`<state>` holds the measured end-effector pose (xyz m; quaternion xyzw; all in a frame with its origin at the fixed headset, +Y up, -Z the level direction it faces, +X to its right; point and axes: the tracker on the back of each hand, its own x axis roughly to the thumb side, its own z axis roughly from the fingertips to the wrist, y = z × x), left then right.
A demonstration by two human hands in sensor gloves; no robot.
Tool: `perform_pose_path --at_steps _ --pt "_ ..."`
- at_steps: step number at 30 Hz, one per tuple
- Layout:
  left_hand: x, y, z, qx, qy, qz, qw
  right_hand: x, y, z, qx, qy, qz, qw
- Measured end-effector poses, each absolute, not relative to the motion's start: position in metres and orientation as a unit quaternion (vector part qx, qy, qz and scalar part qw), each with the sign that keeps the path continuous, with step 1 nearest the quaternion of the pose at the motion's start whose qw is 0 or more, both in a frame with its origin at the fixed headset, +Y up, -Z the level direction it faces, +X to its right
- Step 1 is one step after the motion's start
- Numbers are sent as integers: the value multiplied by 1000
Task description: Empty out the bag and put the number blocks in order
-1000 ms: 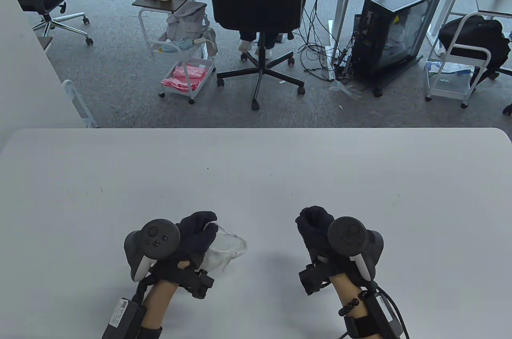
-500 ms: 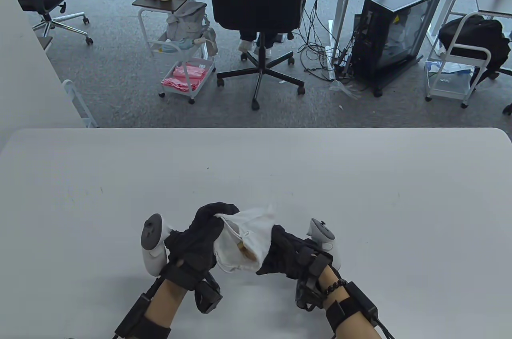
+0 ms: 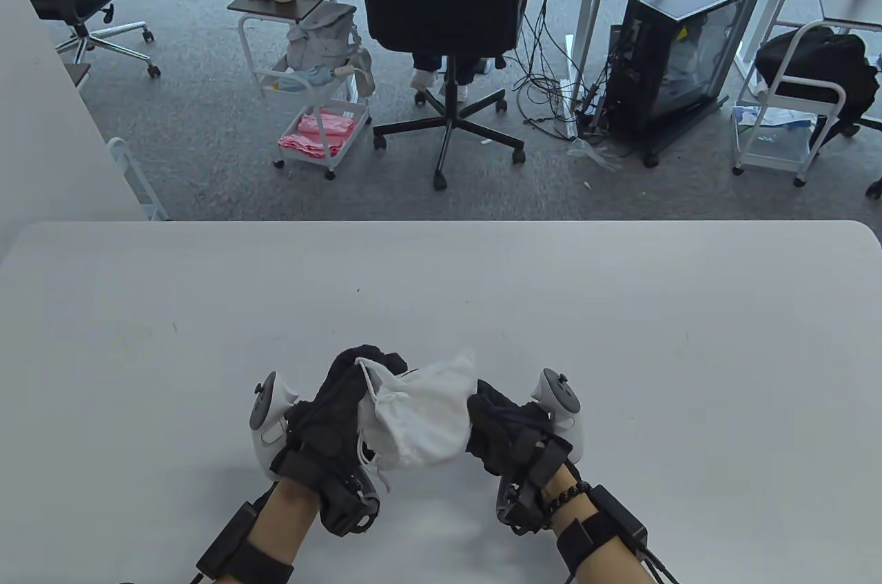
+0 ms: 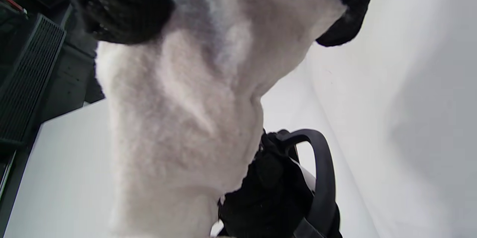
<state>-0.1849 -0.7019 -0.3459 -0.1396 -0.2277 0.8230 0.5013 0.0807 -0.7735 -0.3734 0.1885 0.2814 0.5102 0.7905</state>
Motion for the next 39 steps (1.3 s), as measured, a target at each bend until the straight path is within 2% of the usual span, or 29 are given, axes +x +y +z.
perform_pose_path --at_steps 4,6,9,15,22,27,31,33,36,39 --pt "-186 -704 -346 -144 -219 829 494 82 -777 -373 188 294 517 781" --pt "-190 -705 -348 -139 -208 832 495 81 -778 -373 202 325 481 789" --pt "-195 -705 -349 -134 -196 839 489 88 -777 -376 191 309 486 795" --pt "-195 -712 -352 -129 -171 798 564 109 -778 -378 100 236 559 788" --pt "-200 -726 -357 -140 -125 786 589 122 -775 -381 73 212 604 765" --pt "-198 -732 -359 -150 -115 776 602 123 -767 -378 50 188 679 708" --pt "-200 -736 -361 -149 -105 773 608 127 -767 -379 35 197 666 718" --pt "-201 -737 -363 -153 -103 758 626 133 -763 -380 26 166 700 694" --pt "-199 -739 -367 -152 -104 704 686 143 -753 -379 -9 99 759 643" --pt "-193 -740 -372 -136 -113 614 769 148 -740 -376 -29 18 829 558"
